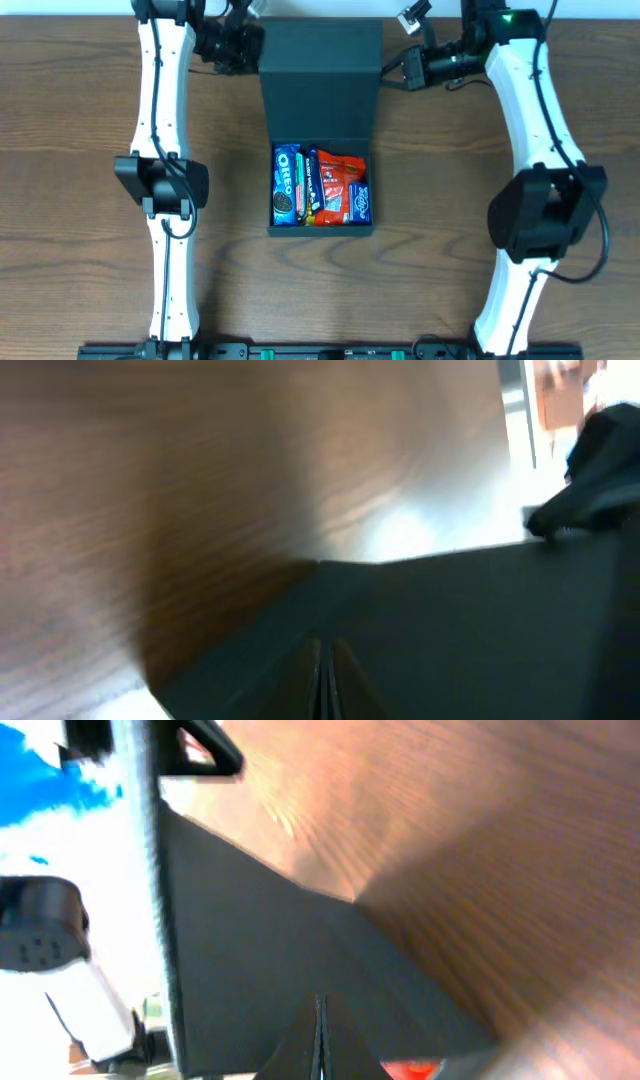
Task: Pack container
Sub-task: 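Grip the box lid edges with both grippers and swing it up, then fold the lid down over the box with both grippers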
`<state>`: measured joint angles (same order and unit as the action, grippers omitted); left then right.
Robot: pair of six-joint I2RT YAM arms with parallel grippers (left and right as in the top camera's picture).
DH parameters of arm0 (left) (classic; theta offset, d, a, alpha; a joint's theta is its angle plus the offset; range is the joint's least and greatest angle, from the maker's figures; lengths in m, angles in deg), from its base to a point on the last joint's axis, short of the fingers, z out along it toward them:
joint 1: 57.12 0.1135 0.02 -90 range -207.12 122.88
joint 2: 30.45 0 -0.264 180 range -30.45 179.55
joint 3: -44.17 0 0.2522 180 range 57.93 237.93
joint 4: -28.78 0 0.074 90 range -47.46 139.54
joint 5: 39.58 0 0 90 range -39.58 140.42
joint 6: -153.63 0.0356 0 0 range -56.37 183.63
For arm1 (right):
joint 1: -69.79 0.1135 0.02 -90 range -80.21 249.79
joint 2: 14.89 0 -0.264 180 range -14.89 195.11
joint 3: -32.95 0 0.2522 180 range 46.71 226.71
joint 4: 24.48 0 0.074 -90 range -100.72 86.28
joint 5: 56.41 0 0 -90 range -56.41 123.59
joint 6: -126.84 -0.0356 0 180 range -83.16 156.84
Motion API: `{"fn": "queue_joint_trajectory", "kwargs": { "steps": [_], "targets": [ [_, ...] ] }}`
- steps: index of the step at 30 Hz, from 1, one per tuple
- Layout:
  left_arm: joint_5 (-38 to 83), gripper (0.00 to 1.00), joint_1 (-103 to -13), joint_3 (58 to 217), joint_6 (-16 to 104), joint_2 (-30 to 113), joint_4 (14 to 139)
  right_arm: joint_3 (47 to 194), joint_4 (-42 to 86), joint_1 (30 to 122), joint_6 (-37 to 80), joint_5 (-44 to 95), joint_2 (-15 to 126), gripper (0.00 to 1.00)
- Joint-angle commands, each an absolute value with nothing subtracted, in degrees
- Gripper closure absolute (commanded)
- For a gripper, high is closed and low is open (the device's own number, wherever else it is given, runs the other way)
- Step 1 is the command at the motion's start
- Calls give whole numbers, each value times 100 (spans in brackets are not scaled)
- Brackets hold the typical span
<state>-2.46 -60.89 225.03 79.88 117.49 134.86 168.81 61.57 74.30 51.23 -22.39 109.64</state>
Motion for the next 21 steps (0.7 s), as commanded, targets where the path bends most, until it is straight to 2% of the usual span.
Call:
{"fn": "queue_joint_trajectory", "kwargs": {
  "steps": [1, 11, 21],
  "targets": [
    [-275, 94, -6135, 22674, 9004, 11281, 13936, 16962, 6439, 7585, 5844, -1818, 10617, 98],
    [93, 94, -6133, 22674, 8976, 10724, 13934, 16962, 7062, 7705, 6227, -945, 9948, 99],
    [112, 94, -6133, 22674, 8974, 10425, 13934, 16962, 7578, 7725, 6725, -841, 9555, 98]
  ]
}}
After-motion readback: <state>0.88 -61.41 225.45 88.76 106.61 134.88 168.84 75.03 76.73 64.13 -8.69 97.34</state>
